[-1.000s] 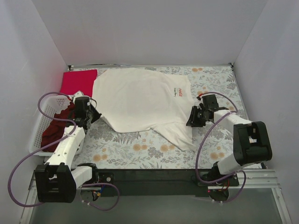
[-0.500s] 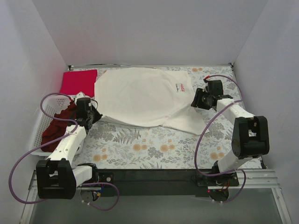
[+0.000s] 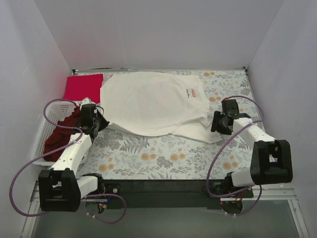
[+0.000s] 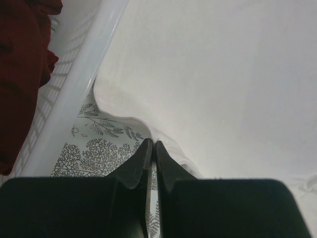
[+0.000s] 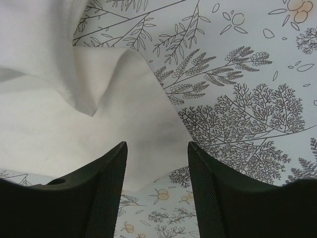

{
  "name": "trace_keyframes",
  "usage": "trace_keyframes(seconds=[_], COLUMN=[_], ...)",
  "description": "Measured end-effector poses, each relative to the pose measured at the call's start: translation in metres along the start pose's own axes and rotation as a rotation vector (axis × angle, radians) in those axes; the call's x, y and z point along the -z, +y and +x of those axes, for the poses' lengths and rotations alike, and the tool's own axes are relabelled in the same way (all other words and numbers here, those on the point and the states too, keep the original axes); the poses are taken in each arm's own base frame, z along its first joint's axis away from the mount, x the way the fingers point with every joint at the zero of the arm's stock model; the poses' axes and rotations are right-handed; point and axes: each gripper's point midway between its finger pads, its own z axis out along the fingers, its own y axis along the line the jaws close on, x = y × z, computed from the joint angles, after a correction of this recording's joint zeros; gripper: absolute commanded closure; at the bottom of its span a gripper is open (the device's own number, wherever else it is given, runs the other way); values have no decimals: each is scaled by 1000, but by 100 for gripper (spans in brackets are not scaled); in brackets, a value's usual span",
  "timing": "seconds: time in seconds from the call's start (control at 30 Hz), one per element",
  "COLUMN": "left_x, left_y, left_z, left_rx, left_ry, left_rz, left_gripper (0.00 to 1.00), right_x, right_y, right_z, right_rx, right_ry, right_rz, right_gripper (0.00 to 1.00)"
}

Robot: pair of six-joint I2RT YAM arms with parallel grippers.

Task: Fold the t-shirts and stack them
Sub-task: Flatten the tshirt out

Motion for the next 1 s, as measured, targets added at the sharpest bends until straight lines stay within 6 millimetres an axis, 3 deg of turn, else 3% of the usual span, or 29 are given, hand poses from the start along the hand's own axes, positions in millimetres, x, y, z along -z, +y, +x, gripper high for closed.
trace_keyframes(seconds=[0.3,1.0], left_x=[1,1], left_y=[0,-2], left_z=[0,1], left_rx=[-2,-3], left_ry=[-1,5], left_rz=[3,12], left_gripper=[100,100], right_x=[-21,-15], right_y=[-4,-18], right_z=[15,17], right_rx=[-12,-24], right_ry=[78,55], right_rz=[28,100], right_gripper=[44,45])
